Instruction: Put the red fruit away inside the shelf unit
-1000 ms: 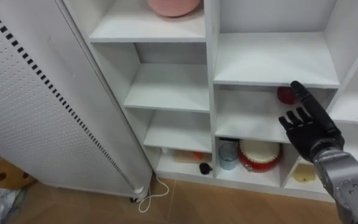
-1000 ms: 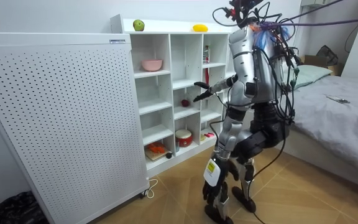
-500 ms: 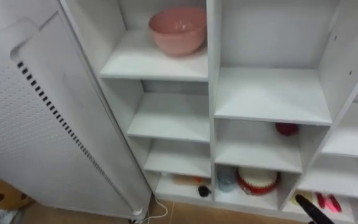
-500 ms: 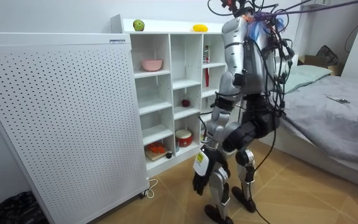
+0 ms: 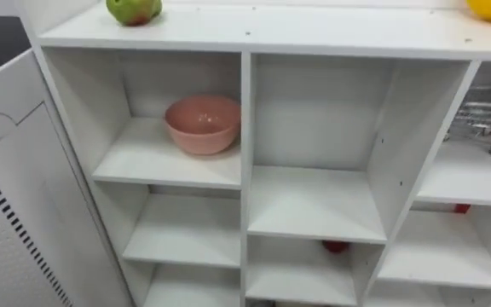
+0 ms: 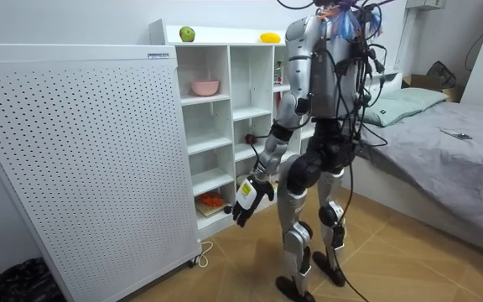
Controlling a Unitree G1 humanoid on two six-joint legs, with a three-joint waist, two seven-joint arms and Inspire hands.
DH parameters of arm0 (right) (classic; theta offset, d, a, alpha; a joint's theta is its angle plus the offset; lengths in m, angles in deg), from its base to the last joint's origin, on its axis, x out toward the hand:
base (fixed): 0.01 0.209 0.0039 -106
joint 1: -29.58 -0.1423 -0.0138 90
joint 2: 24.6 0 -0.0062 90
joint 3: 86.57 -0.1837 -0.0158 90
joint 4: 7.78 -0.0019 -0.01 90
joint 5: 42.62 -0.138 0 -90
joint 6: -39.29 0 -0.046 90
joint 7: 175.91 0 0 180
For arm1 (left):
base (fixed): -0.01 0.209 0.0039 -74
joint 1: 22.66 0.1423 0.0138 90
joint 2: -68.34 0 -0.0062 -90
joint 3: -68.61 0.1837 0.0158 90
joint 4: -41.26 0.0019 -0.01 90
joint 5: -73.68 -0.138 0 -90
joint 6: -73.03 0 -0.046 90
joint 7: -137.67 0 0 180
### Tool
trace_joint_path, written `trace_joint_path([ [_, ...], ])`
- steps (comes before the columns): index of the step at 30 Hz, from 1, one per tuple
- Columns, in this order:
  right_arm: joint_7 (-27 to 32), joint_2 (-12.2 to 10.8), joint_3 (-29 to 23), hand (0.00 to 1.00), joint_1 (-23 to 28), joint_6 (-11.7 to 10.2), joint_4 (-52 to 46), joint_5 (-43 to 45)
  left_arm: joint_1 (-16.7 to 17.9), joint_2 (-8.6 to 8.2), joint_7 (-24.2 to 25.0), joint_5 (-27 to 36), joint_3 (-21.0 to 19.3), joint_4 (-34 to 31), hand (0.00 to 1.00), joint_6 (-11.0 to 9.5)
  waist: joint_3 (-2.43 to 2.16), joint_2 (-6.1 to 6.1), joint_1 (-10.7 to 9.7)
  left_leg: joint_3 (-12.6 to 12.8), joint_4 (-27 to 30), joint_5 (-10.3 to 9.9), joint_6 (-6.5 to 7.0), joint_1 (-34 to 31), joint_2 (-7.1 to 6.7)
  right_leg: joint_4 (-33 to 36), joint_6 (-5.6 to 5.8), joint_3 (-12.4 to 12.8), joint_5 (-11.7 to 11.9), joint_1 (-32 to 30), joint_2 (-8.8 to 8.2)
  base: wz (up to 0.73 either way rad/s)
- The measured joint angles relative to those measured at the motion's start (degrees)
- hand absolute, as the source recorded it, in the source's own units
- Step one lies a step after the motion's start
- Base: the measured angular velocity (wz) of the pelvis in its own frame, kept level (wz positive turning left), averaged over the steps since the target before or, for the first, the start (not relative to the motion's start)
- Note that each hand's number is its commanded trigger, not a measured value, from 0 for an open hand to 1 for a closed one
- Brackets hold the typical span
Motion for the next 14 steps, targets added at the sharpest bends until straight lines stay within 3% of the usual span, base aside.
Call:
trace_joint_path([
  [3,0.01,-0.86,-0.11,0.0,3.25,0.27,-2.07,9.83,1.94,-0.14,-1.31,0.14,-2.92,0.11,0.0,0.14,-0.18,-0.79,-0.05,0.25,-1.77,-0.28,-0.34,4.25,-0.06,-0.62,0.11,0.43,-0.03,3.25,0.15,-0.08],
  [7,1.0,-1.55,0.98,0.0,3.97,0.88,-1.63,28.98,2.49,-1.33,-2.42,0.13,-7.13,0.79,0.0,0.59,0.02,-0.86,0.21,0.61,-2.43,-0.36,-0.39,6.85,0.05,-1.44,0.15,1.47,0.29,5.48,0.51,-0.11],
  [10,2.55,-2.98,1.11,0.0,4.27,1.39,-1.96,35.38,2.96,-1.81,-2.43,0.11,-7.37,1.22,0.0,1.65,0.04,-0.74,0.14,0.57,-2.46,-0.81,-0.56,7.59,0.3,-1.45,0.0,1.55,0.38,6.13,0.77,-0.05],
  [14,3.08,-2.99,1.12,0.0,4.27,1.49,-2.89,38.48,3.28,-2.69,-2.39,-0.02,-7.32,2.26,0.0,2.78,0.11,-0.75,0.2,0.54,-2.55,-0.85,-0.58,7.93,0.33,-1.58,-0.12,3.2,0.31,6.14,1.07,-0.1],
])
